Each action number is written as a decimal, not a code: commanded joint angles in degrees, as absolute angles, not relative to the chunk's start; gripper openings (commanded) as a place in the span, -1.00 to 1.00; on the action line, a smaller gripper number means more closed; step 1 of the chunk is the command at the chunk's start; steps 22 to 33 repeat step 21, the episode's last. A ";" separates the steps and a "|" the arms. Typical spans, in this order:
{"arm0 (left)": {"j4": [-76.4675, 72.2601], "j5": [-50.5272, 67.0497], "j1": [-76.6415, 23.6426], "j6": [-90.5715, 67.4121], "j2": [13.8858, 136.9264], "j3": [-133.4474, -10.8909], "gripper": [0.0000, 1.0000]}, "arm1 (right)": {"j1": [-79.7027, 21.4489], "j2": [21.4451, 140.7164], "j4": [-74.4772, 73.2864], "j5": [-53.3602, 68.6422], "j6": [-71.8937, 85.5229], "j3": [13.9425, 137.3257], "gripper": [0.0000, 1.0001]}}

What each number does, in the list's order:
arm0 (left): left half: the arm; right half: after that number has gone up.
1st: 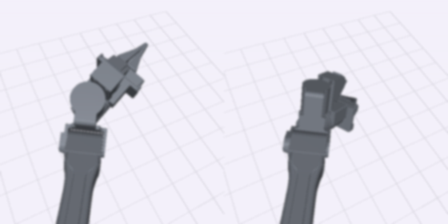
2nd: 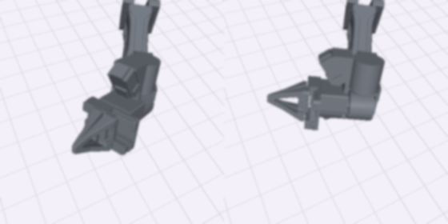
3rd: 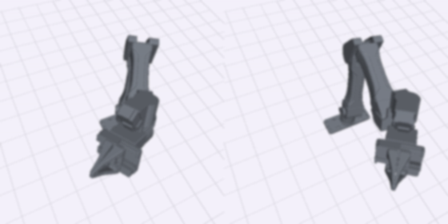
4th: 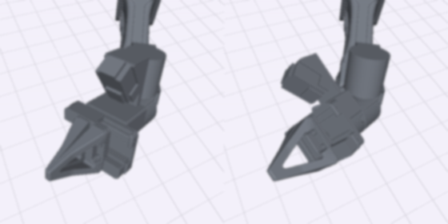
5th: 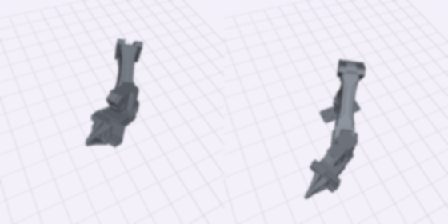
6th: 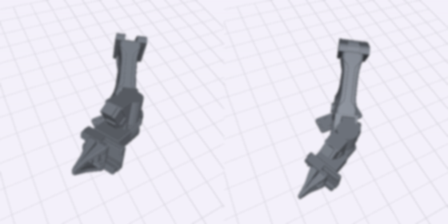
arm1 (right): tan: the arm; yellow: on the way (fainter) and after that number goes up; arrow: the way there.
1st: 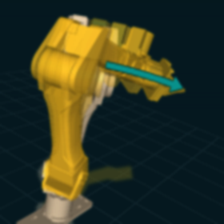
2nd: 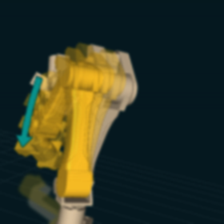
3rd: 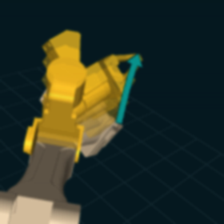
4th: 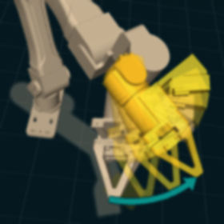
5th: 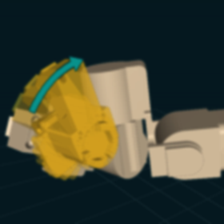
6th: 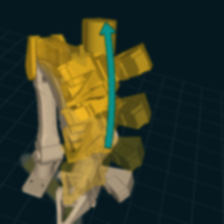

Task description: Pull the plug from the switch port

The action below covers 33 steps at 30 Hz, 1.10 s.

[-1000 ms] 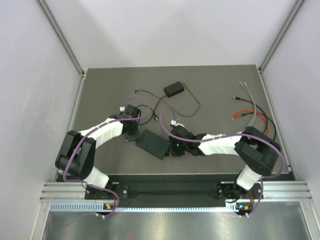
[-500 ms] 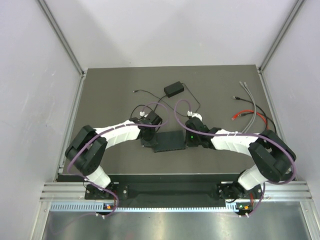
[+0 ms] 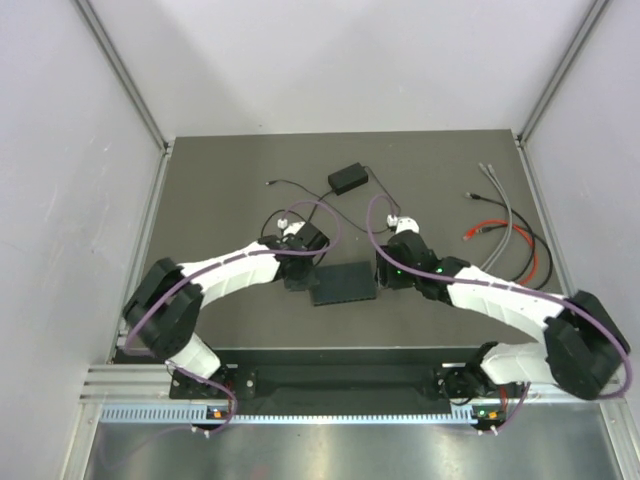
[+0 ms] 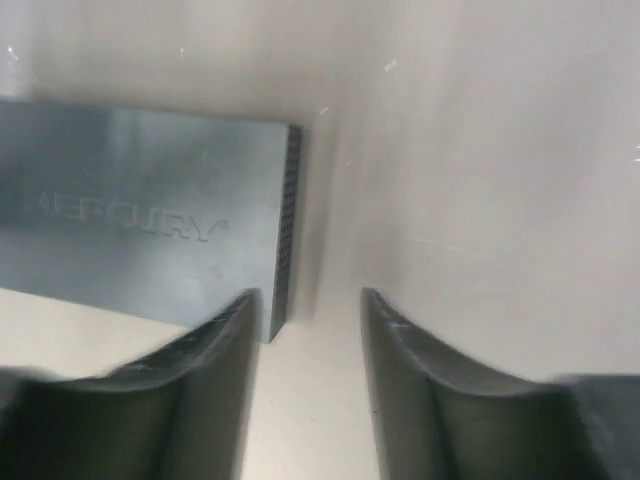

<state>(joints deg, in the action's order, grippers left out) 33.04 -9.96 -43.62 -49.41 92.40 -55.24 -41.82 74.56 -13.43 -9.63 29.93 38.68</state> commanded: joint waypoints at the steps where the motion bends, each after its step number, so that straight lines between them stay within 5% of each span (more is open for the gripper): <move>1: 36.55 -17.65 -43.86 -51.68 83.00 -57.57 -0.50 | -41.31 67.16 -19.41 -14.67 25.41 40.08 0.14; 3: 36.83 -17.67 -43.86 -52.82 78.00 -55.65 -0.37 | -41.31 61.91 -22.04 -14.07 25.22 38.51 0.61; 6: 32.36 -14.34 -43.95 -55.63 71.30 -48.30 0.02 | -41.31 54.62 -23.47 -11.18 27.24 34.56 0.99; 9: 17.19 -5.39 -43.95 -58.70 61.21 -36.36 0.24 | -41.31 47.76 -22.33 -11.16 30.05 28.77 1.00; 21: -20.07 11.93 -44.12 -69.69 48.36 -14.02 0.34 | -41.31 32.82 -9.42 5.17 37.18 18.29 0.99; 33: -20.07 11.93 -44.12 -69.69 48.36 -14.02 0.34 | -41.31 32.82 -9.42 5.17 37.18 18.29 0.99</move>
